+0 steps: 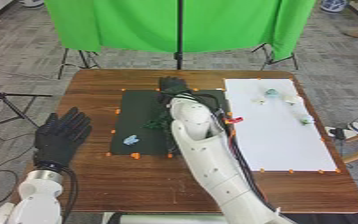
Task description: Arrange flowers
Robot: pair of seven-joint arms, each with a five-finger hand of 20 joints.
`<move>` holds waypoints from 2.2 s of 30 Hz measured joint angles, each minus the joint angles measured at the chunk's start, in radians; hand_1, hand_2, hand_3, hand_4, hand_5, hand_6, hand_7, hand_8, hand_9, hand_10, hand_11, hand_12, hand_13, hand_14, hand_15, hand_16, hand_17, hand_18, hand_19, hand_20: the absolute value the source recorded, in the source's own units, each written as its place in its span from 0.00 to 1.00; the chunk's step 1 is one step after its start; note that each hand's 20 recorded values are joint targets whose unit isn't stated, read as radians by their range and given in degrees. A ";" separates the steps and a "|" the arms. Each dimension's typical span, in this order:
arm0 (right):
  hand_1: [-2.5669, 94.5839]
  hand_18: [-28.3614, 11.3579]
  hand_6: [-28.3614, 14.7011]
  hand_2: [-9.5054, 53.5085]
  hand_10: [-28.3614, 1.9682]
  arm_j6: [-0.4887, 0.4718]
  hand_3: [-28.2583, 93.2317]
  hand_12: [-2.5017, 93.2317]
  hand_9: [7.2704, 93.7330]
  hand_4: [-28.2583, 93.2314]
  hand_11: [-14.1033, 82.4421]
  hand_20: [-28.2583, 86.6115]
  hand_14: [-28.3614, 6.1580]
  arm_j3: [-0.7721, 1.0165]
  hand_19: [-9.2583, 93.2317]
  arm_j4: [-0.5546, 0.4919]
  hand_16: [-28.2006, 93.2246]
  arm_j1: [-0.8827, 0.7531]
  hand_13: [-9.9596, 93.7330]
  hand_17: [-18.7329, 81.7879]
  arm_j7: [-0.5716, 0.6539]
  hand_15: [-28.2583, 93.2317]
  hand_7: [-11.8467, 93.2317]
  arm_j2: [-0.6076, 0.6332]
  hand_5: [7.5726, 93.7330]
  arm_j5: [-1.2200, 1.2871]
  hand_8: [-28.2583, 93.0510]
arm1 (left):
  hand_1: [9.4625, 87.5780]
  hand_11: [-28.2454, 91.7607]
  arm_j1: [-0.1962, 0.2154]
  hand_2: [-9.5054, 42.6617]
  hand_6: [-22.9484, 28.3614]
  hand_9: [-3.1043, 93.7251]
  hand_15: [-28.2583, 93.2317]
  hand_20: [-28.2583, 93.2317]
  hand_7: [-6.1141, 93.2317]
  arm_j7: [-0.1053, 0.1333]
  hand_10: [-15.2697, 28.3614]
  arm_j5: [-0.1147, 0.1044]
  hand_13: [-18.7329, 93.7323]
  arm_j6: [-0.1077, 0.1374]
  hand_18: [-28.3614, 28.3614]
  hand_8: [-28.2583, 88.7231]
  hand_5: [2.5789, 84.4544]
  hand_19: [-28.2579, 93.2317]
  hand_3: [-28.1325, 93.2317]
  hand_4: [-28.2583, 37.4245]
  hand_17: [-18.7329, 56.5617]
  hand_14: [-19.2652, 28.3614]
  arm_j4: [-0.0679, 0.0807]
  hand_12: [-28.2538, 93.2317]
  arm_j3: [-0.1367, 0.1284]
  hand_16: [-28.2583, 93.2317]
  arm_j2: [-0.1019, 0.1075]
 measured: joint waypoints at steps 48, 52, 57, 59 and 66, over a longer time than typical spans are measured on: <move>0.47 0.00 0.49 0.20 0.21 -0.372 0.83 0.22 0.64 0.04 0.35 0.62 0.17 -0.186 0.89 -0.503 0.45 -0.176 0.58 0.45 0.229 0.78 0.21 0.147 0.56 0.326 0.16 | 0.24 0.42 0.025 0.48 0.65 0.45 0.59 0.37 0.19 -0.048 0.70 0.006 0.43 0.047 0.76 0.17 0.54 0.51 0.83 0.00 0.19 0.74 -0.010 0.34 -0.023 0.18 -0.012; 0.47 0.00 0.49 0.21 0.22 -0.388 0.83 0.21 0.63 0.05 0.32 0.62 0.18 -0.187 0.89 -0.496 0.44 -0.184 0.58 0.45 0.247 0.77 0.20 0.145 0.54 0.332 0.15 | 0.24 0.42 0.049 0.48 0.65 0.45 0.59 0.37 0.19 -0.048 0.70 0.007 0.43 0.045 0.76 0.17 0.54 0.51 0.83 0.00 0.19 0.74 -0.020 0.34 -0.026 0.18 -0.012; 0.46 0.00 0.49 0.22 0.22 -0.388 0.84 0.20 0.62 0.05 0.31 0.62 0.19 -0.176 0.89 -0.441 0.44 -0.197 0.58 0.45 0.234 0.77 0.20 0.113 0.50 0.280 0.15 | 0.24 0.42 0.058 0.48 0.65 0.45 0.59 0.37 0.19 -0.047 0.69 0.007 0.43 0.045 0.76 0.17 0.54 0.51 0.83 0.00 0.19 0.74 -0.023 0.34 -0.026 0.18 -0.012; 0.46 0.00 0.50 0.22 0.22 -0.385 0.84 0.20 0.62 0.05 0.31 0.62 0.19 -0.167 0.89 -0.406 0.44 -0.200 0.58 0.44 0.223 0.77 0.20 0.091 0.49 0.237 0.15 | 0.24 0.42 0.057 0.48 0.65 0.45 0.59 0.37 0.19 -0.047 0.69 0.007 0.43 0.045 0.76 0.17 0.54 0.51 0.83 0.00 0.19 0.74 -0.023 0.34 -0.024 0.18 -0.012; 0.45 0.00 0.44 0.27 0.21 -0.370 0.83 0.20 0.62 0.04 0.31 0.62 0.19 -0.138 0.88 -0.335 0.44 -0.197 0.57 0.44 0.142 0.76 0.20 0.036 0.65 0.106 0.15 | 0.24 0.42 0.039 0.49 0.65 0.45 0.59 0.37 0.19 -0.046 0.70 0.007 0.43 0.047 0.76 0.17 0.54 0.51 0.83 0.00 0.19 0.74 -0.014 0.34 -0.013 0.18 -0.012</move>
